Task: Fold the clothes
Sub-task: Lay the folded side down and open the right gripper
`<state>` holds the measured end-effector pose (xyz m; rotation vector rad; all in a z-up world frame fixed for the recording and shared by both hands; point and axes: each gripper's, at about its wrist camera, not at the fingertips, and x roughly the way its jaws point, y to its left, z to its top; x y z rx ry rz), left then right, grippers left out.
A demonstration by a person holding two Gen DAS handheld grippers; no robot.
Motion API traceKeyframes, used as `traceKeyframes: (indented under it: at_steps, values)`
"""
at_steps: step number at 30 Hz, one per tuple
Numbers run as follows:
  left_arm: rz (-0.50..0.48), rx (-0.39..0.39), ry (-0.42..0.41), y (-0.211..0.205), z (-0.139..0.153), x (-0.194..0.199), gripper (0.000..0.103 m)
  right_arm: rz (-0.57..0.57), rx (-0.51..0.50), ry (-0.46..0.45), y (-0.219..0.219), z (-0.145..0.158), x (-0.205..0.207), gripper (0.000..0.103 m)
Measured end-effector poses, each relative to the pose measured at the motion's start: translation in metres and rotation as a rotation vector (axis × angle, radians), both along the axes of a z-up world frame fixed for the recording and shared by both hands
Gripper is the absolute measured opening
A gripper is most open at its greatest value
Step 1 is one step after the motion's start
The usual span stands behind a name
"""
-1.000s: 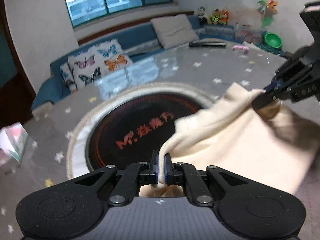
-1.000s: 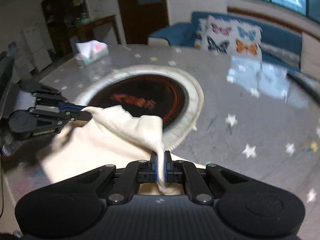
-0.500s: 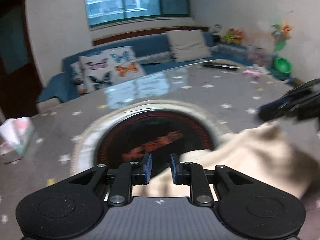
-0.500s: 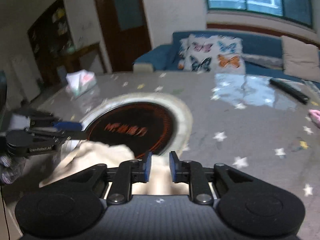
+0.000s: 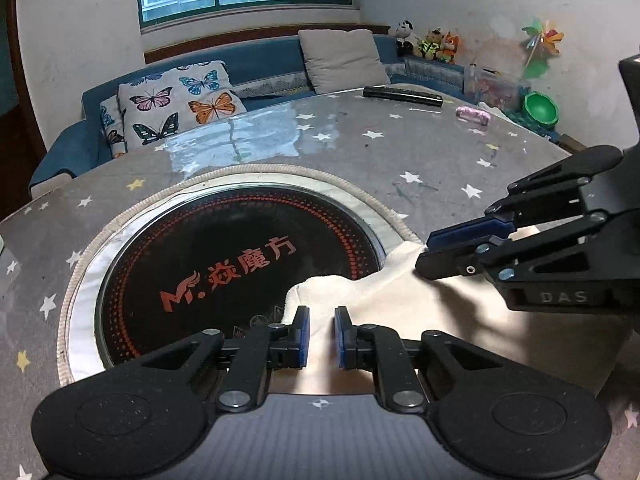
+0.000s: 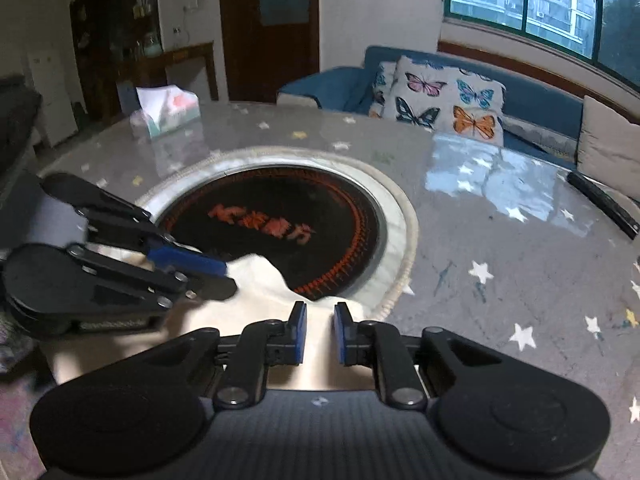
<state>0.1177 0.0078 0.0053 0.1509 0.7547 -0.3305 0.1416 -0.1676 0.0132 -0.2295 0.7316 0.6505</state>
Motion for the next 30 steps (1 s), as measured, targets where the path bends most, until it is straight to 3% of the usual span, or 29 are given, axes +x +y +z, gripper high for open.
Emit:
traceKeyframes:
  at_steps: [6,12,17,24,30]
  values:
    - [0.006,0.006,0.002,-0.001,0.000,0.004,0.015,0.002,-0.006,0.017,0.006,-0.004,0.006,0.013]
    - [0.012,0.011,-0.003,-0.001,0.000,0.003,0.016,-0.030,-0.008,-0.001,-0.027,0.010,-0.016,0.013]
    - [0.017,0.011,-0.003,-0.001,-0.001,0.004,0.017,-0.088,-0.023,0.024,-0.051,-0.007,-0.012,0.009]
    - [0.037,0.010,-0.013,-0.001,0.000,-0.001,0.017,-0.131,0.020,-0.006,-0.078,0.014,-0.019,0.010]
    - [0.005,0.011,-0.073,-0.013,0.018,-0.028,0.017,-0.071,0.024,0.007,-0.087,0.025,-0.041,0.010]
